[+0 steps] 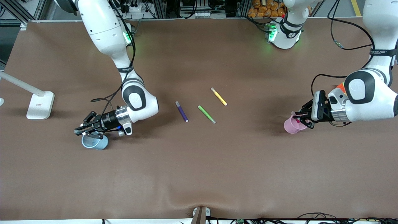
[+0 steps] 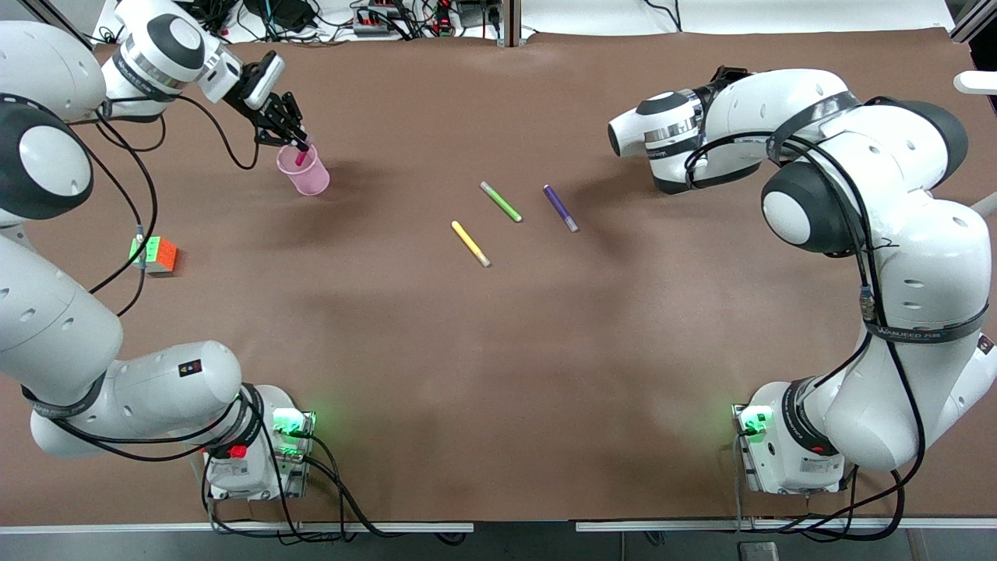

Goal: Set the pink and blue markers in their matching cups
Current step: 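Lower the markers into the matching cups with both grippers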

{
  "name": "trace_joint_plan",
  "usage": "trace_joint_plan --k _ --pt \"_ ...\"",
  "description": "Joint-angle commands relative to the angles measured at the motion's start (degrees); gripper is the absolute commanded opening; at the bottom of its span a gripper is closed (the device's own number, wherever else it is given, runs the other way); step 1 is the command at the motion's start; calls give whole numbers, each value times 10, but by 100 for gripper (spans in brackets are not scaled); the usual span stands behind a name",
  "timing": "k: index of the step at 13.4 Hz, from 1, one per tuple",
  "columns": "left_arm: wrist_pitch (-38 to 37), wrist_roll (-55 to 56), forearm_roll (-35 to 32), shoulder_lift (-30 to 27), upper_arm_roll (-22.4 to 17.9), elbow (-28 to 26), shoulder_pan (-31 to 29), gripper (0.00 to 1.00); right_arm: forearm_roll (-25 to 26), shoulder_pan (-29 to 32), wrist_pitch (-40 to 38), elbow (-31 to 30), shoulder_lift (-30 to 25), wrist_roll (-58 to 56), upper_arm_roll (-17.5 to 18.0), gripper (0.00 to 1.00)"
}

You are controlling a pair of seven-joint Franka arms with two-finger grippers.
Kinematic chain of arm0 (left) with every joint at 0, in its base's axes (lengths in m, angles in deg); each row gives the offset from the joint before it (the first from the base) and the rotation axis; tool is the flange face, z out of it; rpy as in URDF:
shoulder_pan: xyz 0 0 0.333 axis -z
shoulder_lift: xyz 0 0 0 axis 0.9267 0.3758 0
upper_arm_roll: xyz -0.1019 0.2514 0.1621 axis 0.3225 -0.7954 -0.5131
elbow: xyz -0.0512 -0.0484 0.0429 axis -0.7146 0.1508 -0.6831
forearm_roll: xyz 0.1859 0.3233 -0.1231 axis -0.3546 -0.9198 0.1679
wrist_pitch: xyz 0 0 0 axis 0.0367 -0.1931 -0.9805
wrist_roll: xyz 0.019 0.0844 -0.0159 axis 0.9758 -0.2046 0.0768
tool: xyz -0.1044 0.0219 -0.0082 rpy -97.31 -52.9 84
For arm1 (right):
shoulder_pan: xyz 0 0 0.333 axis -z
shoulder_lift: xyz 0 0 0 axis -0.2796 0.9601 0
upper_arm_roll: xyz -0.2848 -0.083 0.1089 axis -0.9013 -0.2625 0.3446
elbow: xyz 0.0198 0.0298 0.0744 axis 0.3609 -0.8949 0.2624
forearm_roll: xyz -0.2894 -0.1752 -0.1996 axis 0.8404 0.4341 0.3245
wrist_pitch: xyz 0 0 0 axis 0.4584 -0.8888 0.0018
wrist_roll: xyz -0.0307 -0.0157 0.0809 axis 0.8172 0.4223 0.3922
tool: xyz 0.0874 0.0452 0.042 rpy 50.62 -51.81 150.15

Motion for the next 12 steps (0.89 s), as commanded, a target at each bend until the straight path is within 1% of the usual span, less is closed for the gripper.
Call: trace_joint_plan --k 1,3,4,5,12 --pt "5 -43 36 20 4 -5 -22 0 18 13 7 4 10 16 3 0" --pt "2 -44 44 22 3 -6 -28 0 19 17 15 5 12 16 3 0" --pt "2 -44 44 16 3 -6 -27 37 18 21 24 6 14 16 3 0" --pt "-1 -40 44 17 3 -5 -27 99 18 24 38 7 16 16 3 0" --pt "-10 -11 44 14 3 -3 -28 100 20 32 53 20 50 39 3 0"
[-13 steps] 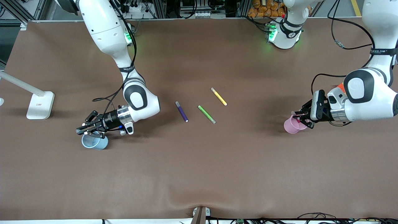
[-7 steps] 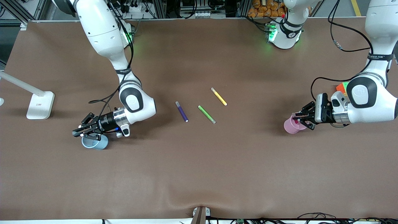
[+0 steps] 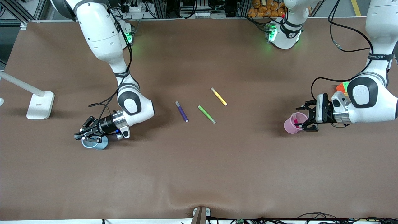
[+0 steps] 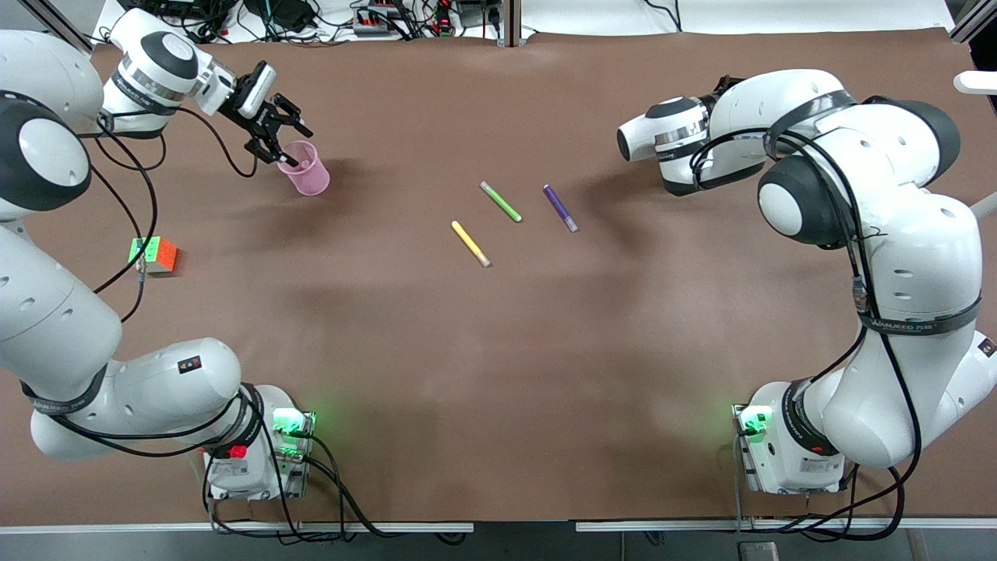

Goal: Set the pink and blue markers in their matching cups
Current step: 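Lower the markers into the matching cups with both grippers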

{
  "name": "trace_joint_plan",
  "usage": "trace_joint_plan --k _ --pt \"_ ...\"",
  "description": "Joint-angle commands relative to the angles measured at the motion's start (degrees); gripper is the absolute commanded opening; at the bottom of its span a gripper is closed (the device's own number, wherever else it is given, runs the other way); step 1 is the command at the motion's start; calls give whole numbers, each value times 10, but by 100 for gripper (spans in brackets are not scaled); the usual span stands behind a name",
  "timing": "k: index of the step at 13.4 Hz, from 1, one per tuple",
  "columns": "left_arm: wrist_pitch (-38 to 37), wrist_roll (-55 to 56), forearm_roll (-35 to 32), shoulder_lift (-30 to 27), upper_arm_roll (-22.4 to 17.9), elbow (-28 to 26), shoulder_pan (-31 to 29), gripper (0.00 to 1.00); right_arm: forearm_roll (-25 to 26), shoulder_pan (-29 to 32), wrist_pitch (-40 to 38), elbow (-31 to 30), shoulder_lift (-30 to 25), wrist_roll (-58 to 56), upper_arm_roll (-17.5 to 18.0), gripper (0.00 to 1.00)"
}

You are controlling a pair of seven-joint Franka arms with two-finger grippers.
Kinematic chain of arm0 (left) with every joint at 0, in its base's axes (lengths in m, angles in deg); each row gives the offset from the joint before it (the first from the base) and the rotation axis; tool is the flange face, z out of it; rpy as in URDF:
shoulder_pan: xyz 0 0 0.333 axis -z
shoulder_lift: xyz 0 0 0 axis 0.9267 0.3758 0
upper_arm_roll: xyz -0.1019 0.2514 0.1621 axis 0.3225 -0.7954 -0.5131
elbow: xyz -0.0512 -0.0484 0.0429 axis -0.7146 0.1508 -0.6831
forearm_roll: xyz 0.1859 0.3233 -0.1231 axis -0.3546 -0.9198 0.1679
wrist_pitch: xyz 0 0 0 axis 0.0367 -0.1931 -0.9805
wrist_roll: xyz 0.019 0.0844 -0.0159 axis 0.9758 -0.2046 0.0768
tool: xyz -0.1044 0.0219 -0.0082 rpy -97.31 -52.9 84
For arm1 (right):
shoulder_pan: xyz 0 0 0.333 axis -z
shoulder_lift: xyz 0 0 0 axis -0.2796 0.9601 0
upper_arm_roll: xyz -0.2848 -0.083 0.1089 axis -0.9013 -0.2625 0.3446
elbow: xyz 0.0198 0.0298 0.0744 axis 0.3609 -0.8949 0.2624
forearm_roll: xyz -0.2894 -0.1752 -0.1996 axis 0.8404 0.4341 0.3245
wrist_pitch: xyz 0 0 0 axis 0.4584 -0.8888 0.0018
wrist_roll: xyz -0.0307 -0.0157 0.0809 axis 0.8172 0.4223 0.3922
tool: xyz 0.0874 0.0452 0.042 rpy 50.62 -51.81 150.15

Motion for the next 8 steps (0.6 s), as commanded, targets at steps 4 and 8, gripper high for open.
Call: trace_joint_plan --k 4,8 --pt "-18 44 3 -27 3 -1 -2 100 23 6 5 17 26 13 4 100" --pt "-33 80 1 -44 3 3 1 100 20 4 10 17 20 12 5 100"
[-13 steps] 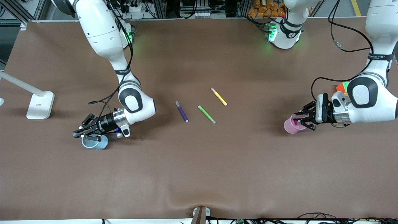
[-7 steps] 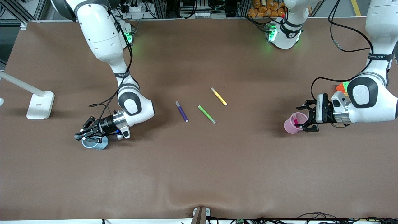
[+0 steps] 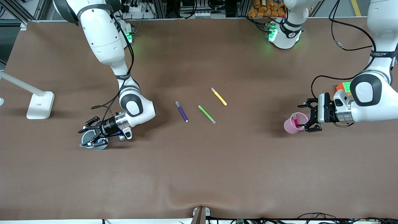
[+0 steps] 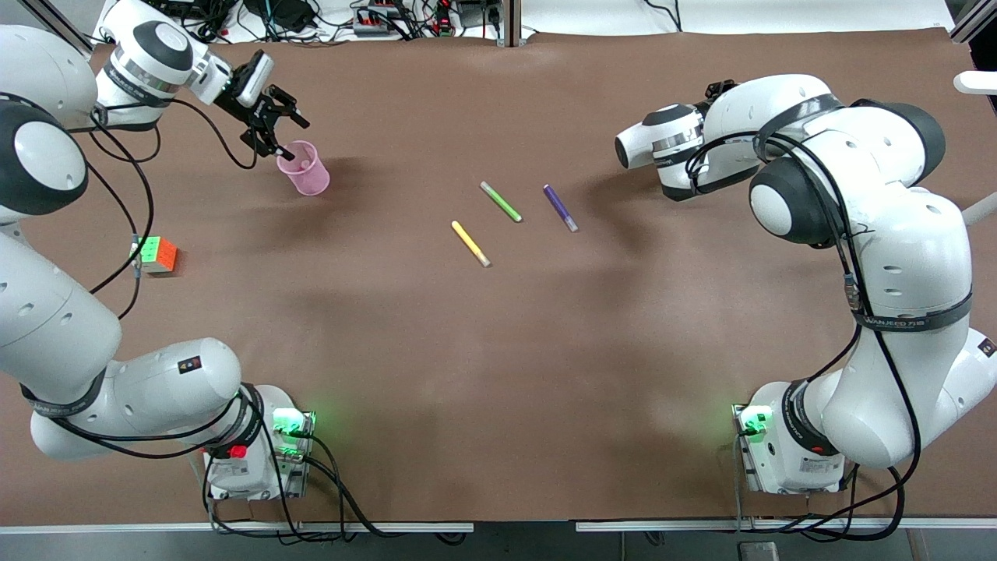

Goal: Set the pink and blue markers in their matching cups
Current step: 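Lower the markers into the matching cups with both grippers, then open both grippers to release the markers into the cups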

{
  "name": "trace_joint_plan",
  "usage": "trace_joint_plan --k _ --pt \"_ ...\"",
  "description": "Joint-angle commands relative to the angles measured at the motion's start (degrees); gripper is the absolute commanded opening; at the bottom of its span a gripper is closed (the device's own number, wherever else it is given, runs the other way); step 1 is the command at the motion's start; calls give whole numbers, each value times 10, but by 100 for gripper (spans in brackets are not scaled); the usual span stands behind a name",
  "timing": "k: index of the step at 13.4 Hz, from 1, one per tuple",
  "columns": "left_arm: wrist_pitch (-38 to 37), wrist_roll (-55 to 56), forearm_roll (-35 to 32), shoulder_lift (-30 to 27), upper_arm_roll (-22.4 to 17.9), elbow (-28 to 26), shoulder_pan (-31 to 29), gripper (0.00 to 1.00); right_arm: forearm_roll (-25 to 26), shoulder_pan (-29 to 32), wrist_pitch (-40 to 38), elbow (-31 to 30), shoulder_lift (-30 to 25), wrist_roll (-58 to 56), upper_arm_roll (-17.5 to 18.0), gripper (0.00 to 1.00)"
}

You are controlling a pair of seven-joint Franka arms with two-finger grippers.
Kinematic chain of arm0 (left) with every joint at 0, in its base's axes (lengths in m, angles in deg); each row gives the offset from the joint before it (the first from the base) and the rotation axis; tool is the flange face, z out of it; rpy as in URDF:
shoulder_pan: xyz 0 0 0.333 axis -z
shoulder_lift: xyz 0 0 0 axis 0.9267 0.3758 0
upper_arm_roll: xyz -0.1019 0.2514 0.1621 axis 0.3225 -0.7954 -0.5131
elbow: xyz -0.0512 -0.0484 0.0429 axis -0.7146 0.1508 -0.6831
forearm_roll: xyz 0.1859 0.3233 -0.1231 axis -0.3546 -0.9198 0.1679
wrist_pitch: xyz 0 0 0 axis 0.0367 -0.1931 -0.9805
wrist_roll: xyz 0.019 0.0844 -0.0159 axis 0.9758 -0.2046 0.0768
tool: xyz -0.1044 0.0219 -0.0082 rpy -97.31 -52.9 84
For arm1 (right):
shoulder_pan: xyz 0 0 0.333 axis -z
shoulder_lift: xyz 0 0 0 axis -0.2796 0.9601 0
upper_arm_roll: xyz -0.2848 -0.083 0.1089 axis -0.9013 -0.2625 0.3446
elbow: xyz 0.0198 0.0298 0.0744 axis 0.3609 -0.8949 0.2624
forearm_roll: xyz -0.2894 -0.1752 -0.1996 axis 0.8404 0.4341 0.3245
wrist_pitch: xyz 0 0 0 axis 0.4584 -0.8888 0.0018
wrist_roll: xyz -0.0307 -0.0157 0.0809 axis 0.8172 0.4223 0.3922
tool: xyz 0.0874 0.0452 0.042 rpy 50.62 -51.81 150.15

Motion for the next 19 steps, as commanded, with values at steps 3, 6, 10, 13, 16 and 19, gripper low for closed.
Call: trace_joint_plan --k 3,6,10,13,16,19 --pt "-31 56 -28 -28 2 9 2 100 -3 -1 -1 6 -23 -3 7 100" --pt "-59 121 -68 -39 3 35 13 100 -44 0 11 5 -71 -22 7 100" --pt "-92 218 -126 -39 19 82 23 100 -126 13 39 8 -132 -42 7 100" --pt "-106 303 -166 -37 49 111 24 100 -233 30 65 21 -159 -38 6 100" --pt "-109 381 -176 -39 68 113 24 100 -342 37 64 54 -173 -14 3 100" --pt "-110 457 -179 -40 74 117 28 100 -422 46 62 59 -201 72 2 100"
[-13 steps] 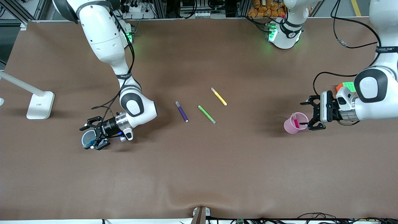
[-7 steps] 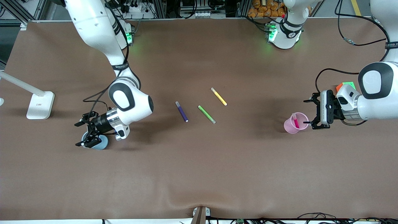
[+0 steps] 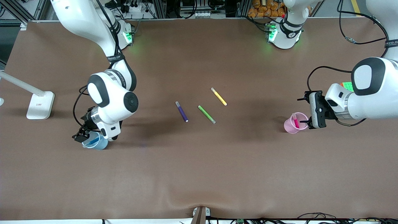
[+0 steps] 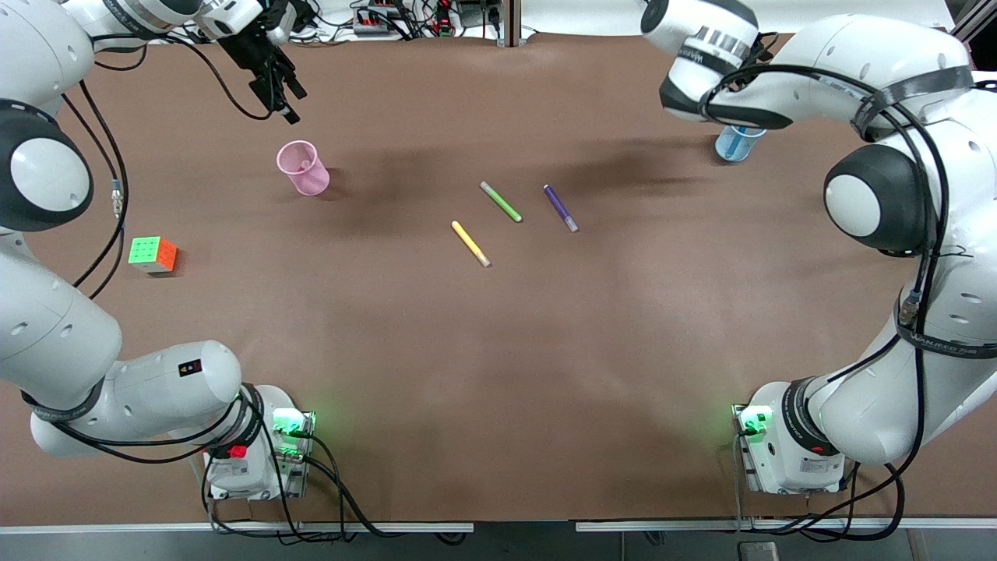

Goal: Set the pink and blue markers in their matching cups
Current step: 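Open both grippers to release the markers into the cups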

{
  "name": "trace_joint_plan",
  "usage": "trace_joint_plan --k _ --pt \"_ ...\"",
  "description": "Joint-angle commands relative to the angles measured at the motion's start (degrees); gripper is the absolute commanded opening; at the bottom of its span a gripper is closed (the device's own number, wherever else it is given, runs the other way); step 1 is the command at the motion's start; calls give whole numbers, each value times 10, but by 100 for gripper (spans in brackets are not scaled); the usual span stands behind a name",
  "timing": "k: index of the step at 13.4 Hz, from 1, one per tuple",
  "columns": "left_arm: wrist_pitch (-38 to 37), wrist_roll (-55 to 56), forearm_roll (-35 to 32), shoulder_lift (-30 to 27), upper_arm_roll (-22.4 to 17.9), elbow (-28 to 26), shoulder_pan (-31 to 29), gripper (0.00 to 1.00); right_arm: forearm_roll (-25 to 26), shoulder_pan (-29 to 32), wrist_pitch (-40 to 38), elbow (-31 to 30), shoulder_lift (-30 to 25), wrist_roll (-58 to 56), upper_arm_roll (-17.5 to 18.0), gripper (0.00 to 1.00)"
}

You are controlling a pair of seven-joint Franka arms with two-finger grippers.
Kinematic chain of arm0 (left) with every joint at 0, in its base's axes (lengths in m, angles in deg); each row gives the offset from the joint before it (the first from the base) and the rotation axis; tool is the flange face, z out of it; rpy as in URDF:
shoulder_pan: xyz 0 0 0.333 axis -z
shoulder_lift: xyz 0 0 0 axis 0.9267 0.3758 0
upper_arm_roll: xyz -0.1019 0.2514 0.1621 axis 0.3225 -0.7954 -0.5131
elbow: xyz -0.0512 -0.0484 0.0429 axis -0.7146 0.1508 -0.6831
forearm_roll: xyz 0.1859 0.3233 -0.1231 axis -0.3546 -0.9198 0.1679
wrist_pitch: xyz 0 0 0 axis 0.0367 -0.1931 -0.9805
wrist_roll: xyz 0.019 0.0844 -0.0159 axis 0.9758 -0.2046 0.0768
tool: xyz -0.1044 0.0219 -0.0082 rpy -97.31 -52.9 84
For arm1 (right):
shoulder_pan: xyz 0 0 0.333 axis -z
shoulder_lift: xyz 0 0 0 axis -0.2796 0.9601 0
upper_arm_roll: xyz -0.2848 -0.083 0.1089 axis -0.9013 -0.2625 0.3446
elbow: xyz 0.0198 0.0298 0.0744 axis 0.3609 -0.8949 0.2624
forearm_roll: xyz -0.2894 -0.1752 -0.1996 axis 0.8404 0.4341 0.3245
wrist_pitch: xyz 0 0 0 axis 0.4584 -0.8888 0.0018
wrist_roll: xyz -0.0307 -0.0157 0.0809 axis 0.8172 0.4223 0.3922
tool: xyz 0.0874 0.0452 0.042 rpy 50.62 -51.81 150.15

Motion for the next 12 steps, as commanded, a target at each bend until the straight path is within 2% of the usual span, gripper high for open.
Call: trace_joint_plan --k 1,4,6,9,12 --pt "-24 76 -15 -9 3 11 6 100 -71 16 0 -2 -31 70 5 100" --pt "-52 186 -42 -11 3 33 8 100 -210 39 3 -3 -51 170 5 100" --pt "-56 242 -66 -12 4 35 12 100 -271 44 4 -3 -64 232 5 100" --pt "-90 379 -80 -30 4 44 13 100 -398 95 8 -17 -108 242 5 100" --pt "-104 481 -134 -33 14 76 21 100 -475 154 2 -38 -160 242 5 100"
